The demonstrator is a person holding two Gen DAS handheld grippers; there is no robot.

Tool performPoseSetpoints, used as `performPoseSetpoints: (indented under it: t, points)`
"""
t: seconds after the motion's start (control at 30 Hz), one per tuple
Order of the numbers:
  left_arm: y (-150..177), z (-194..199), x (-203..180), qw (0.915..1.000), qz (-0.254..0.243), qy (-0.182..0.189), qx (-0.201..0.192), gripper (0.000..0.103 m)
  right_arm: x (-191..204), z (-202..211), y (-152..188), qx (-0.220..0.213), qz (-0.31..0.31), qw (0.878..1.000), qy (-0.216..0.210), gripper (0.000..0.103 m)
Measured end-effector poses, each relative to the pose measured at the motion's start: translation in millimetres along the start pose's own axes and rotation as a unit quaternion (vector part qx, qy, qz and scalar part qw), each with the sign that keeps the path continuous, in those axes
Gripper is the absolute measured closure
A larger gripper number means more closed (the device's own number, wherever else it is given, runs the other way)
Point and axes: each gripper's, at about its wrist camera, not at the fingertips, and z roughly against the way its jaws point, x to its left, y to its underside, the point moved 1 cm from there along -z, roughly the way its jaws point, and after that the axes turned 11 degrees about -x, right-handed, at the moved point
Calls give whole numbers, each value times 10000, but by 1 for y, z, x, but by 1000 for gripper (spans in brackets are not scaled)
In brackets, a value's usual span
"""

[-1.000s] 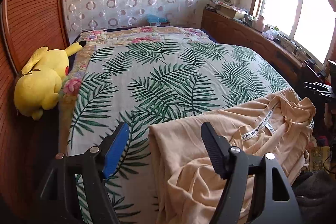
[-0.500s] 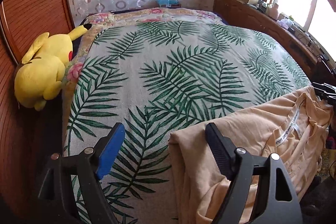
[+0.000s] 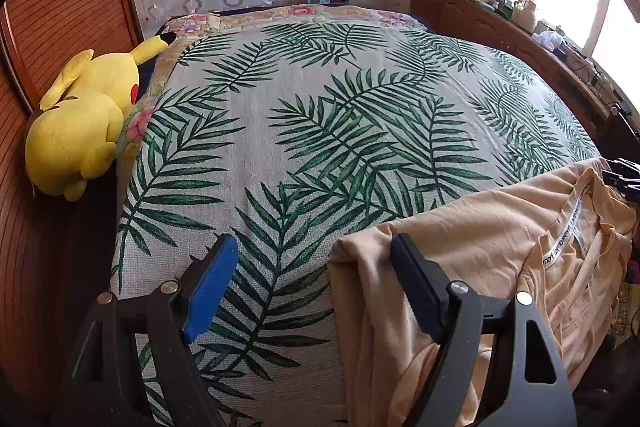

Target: Fold small clothes

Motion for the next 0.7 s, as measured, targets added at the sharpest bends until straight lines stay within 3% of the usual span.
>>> performPoseSetpoints:
  t: [0.2, 0.3, 0.43, 0.5, 0.57, 0.6, 0.67, 0.7]
  points:
    - [3, 2, -5, 9999, -79, 67, -46, 25, 3, -1, 1, -10, 121, 9999, -23, 42]
    - [5, 4, -8, 9997, -163, 165, -74, 33, 7, -1, 2, 29, 215, 9997, -63, 42]
    - [6, 8, -12, 9990, -202, 383, -92, 54, 12, -1, 3, 65, 340, 9994, -87, 45]
    - [7, 10, -16, 9983, -256, 521, -81, 66, 15, 0, 3, 73, 409, 9989, -196, 57]
    - [8, 11, -20, 9972, -300, 690, -46, 78, 18, 2, 4, 82, 427, 9984, -370, 83]
    - [8, 12, -21, 9964, -318, 781, -28, 82, 19, 3, 5, 100, 390, 9976, -555, 88]
    - [8, 16, -22, 9952, -301, 933, 10, 93, 19, 9, 7, 35, 408, 9964, -740, 89]
    - [8, 20, -23, 9948, -296, 979, -23, 94, 19, 14, 6, 14, 400, 9962, -773, 90]
